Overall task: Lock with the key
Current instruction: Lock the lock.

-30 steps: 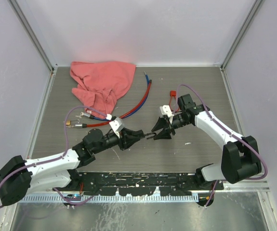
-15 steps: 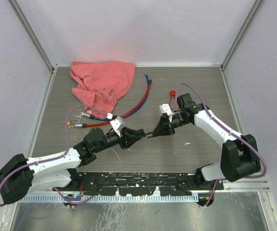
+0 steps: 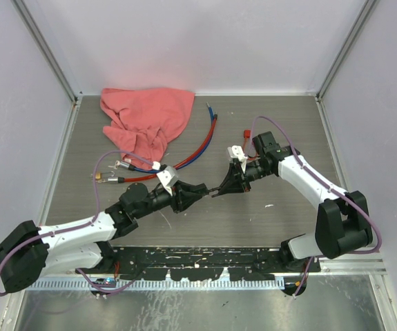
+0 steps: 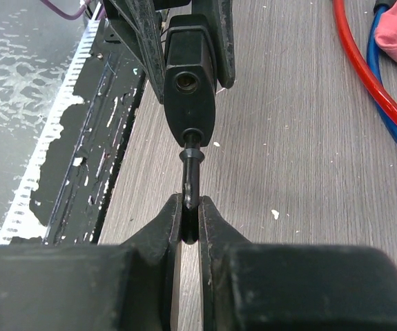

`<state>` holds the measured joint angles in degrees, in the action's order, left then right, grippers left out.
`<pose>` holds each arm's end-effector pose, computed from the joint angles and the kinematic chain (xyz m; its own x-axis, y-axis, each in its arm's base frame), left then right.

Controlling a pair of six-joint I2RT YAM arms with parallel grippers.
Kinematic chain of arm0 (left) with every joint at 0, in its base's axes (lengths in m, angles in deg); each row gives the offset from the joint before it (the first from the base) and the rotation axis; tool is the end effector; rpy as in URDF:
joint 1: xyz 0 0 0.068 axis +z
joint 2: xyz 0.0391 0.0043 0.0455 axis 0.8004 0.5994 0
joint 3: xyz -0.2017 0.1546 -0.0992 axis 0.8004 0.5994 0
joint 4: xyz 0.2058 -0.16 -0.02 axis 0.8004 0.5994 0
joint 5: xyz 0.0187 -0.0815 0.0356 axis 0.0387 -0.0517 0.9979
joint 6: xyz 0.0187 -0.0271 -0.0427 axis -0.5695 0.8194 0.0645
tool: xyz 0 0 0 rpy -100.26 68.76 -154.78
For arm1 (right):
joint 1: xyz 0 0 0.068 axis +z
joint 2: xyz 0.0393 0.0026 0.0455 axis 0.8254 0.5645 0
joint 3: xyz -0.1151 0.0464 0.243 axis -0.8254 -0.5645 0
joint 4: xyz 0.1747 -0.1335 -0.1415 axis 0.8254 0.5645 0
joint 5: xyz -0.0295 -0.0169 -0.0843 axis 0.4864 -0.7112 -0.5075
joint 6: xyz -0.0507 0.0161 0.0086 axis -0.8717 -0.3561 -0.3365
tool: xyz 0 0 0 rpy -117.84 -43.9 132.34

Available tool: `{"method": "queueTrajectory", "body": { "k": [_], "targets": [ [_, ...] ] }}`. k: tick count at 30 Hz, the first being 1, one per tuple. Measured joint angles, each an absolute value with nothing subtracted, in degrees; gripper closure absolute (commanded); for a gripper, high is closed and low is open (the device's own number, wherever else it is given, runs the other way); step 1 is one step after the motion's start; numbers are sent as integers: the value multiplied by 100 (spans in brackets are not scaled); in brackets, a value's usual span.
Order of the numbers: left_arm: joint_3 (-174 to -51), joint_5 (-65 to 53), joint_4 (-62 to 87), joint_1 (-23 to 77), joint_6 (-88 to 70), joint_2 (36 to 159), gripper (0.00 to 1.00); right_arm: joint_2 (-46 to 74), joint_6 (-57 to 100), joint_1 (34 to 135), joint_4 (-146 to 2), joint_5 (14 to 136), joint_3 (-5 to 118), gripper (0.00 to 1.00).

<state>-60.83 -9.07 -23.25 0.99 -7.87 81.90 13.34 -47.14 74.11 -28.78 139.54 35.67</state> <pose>0.1317 -0.1809 0.2298 -0.2157 -0.0802 -0.9732 0.8669 0.4430 -0.2286 0.2286 0.1122 0.2429 -0.0524 -0.2968 -0.9535 -0.9780 -0.1779 0.1091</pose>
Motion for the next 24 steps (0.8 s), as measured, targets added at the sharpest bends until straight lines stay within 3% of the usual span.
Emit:
{"method": "queueTrajectory", "body": {
  "k": [8,10,13,20,24],
  "targets": [
    [-6081,-887,-2325,105,-787,8190,98,1340,-4690,7411,-2893,13954,3569,99],
    [-6083,-876,-2325,105,-787,8190,83,1340,-4670,7411,-2891,13954,3569,99],
    [-6083,-865,-2323,105,-785,8190,74,1340,-4535,7411,-2884,13948,3573,99],
    [-6090,-756,-2380,105,-785,8188,35,1371,-3905,7415,-2895,13694,3801,99],
    [-6136,-695,-2457,105,-789,8114,29,1371,-3759,7415,-2884,13495,3801,99]
  ]
}}
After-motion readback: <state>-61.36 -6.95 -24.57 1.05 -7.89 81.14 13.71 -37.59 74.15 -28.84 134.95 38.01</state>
